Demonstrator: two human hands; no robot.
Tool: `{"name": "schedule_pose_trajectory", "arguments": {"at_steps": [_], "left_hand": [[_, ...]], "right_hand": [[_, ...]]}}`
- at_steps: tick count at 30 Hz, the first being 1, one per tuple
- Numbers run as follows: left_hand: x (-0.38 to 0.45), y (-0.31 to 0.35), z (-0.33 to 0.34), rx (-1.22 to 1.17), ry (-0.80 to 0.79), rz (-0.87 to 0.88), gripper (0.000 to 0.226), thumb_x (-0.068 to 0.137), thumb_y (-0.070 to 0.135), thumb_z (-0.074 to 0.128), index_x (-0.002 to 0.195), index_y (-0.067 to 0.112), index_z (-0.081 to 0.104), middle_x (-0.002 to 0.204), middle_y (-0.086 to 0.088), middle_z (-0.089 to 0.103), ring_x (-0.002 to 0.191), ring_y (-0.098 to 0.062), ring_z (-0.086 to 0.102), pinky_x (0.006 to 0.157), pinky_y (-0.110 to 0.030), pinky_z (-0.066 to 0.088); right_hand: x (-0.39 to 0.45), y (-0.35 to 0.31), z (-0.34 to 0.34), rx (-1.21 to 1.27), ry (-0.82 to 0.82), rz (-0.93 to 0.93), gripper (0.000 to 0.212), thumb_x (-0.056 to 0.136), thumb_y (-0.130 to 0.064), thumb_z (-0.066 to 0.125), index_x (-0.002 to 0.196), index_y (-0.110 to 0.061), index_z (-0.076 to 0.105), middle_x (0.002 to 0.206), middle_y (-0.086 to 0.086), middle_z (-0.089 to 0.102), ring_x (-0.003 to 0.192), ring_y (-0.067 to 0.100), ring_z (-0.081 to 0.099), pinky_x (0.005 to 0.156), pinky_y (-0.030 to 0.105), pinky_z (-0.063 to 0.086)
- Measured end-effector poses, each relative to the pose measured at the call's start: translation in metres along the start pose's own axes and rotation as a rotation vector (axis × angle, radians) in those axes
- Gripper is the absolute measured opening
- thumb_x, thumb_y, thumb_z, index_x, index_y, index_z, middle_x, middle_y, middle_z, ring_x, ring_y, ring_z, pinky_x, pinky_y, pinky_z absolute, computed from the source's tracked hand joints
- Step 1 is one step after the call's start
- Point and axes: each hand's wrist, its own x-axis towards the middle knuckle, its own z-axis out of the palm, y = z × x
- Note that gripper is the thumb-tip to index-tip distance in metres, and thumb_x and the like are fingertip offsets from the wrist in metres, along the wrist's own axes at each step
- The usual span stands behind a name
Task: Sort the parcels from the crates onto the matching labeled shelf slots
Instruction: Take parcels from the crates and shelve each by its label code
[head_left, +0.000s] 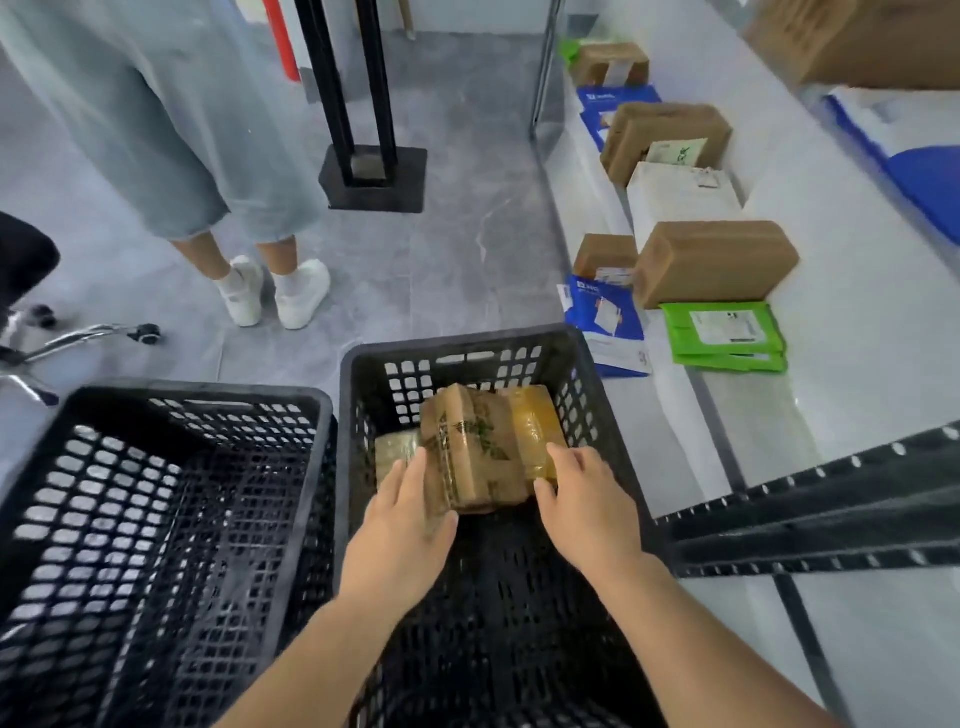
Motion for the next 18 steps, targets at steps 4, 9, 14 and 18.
{"name": "schedule_pose_trajectory", "arguments": {"at_steps": [4, 9, 14, 18], "left_hand": [[0.052, 0.008, 0.022, -0.056, 0.025, -0.08, 0.073, 0.094, 0.041, 0.05, 0.151, 0.032, 0.004, 0.158, 0.005, 0.015, 0.142, -0.017, 0.024, 0.108, -0.038, 0.032], [0.109, 0.007, 0.048, -0.085, 0.051, -0.126, 0.072, 0.094, 0.04, 0.051, 0.151, 0.032, 0.009, 0.151, 0.001, 0.029, 0.135, -0.019, 0.035, 0.104, -0.041, 0.036], [0.153, -0.001, 0.065, -0.077, 0.059, -0.15, 0.068, 0.093, 0.041, 0.052, 0.149, 0.031, 0.015, 0.147, -0.001, 0.035, 0.13, -0.022, 0.04, 0.101, -0.043, 0.039], [0.179, -0.009, 0.071, -0.074, 0.022, -0.192, 0.073, 0.09, 0.051, 0.051, 0.15, 0.029, 0.014, 0.149, -0.004, 0.033, 0.131, -0.026, 0.04, 0.102, -0.047, 0.04]], "right_hand": [[0.047, 0.023, 0.024, 0.03, -0.054, 0.008, 0.043, 0.099, -0.035, 0.041, 0.139, -0.022, 0.038, 0.131, 0.002, 0.045, 0.115, 0.019, 0.05, 0.087, 0.035, 0.051], [0.097, 0.039, 0.058, 0.079, -0.114, 0.021, 0.037, 0.1, -0.031, 0.04, 0.135, -0.019, 0.043, 0.127, 0.004, 0.048, 0.11, 0.021, 0.054, 0.086, 0.037, 0.05], [0.15, 0.04, 0.089, 0.099, -0.141, 0.031, 0.025, 0.1, -0.027, 0.036, 0.112, -0.014, 0.052, 0.112, 0.004, 0.052, 0.094, 0.023, 0.054, 0.071, 0.034, 0.044], [0.184, 0.038, 0.103, 0.164, -0.139, 0.091, 0.026, 0.1, -0.026, 0.034, 0.114, -0.015, 0.053, 0.109, 0.004, 0.056, 0.094, 0.024, 0.053, 0.075, 0.034, 0.045]]}}
